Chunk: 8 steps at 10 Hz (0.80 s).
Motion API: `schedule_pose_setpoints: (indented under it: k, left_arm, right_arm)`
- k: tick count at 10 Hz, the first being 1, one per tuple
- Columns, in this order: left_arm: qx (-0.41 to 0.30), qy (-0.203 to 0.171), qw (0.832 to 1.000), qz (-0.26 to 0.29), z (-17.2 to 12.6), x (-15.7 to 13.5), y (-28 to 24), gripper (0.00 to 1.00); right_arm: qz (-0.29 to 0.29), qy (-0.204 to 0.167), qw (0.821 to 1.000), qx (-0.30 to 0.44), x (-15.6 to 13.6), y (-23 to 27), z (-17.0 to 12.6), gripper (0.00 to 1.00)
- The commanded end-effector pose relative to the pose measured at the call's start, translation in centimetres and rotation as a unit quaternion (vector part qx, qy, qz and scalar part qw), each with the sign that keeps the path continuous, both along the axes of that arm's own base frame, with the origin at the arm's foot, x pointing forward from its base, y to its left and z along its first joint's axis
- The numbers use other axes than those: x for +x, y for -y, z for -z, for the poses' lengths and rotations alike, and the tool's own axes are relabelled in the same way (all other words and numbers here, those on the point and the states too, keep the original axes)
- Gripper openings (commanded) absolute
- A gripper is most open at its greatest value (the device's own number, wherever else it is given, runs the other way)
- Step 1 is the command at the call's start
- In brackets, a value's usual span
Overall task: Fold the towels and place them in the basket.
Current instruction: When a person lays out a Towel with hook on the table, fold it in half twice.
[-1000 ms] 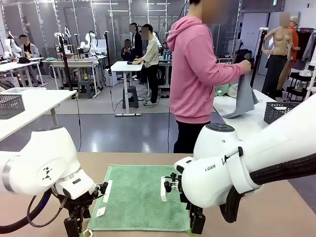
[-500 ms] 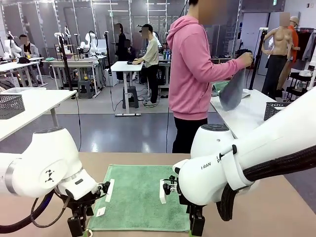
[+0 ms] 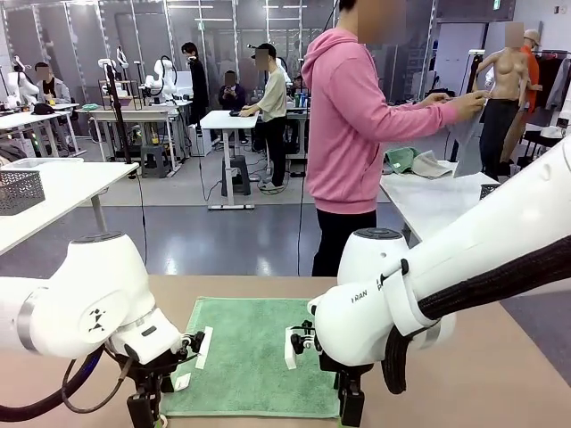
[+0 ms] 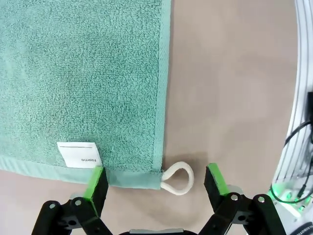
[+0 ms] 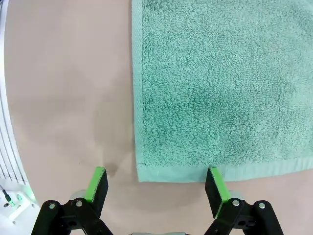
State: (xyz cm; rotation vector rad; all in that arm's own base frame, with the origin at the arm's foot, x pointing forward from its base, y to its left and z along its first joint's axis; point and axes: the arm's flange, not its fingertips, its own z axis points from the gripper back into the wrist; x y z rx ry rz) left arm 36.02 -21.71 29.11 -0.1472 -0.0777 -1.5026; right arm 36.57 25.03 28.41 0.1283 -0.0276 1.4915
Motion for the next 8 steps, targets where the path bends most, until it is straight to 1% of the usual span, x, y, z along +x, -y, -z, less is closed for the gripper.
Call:
schedule_pose_setpoints:
  k: [1,2,3,4,5,6,8]
  left_arm:
    - [0.01,0.005,1.0,-0.002,0.18,0.79,0.18,1.0]
    - [0.012,0.002,1.0,-0.006,0.37,0.88,0.14,0.91]
    - [0.013,0.002,1.0,-0.006,0.48,0.89,0.18,0.73]
    - [0.014,0.006,1.0,-0.004,0.47,0.91,0.22,0.35]
    - [0.013,0.006,1.0,-0.005,0.41,0.94,0.12,0.17]
    - [0.015,0.008,1.0,-0.004,0.39,0.97,0.03,0.0]
    - [0.014,0.011,1.0,-0.001,0.37,0.97,0.13,0.0]
  right_arm:
    - [-0.015,-0.002,1.0,-0.003,0.54,-0.09,0.19,1.0]
    - [-0.014,-0.002,1.0,-0.005,0.62,-0.11,0.29,1.0]
    - [-0.016,-0.001,1.0,-0.008,0.62,-0.2,0.33,0.76]
    - [-0.021,0.003,1.0,-0.01,0.61,-0.29,0.3,0.43]
    - [-0.022,0.003,1.0,-0.014,0.62,-0.27,0.19,0.18]
    - [-0.023,0.003,1.0,-0.018,0.67,-0.23,0.09,0.0]
    - [-0.021,0.002,1.0,-0.02,0.78,-0.27,-0.13,0.0]
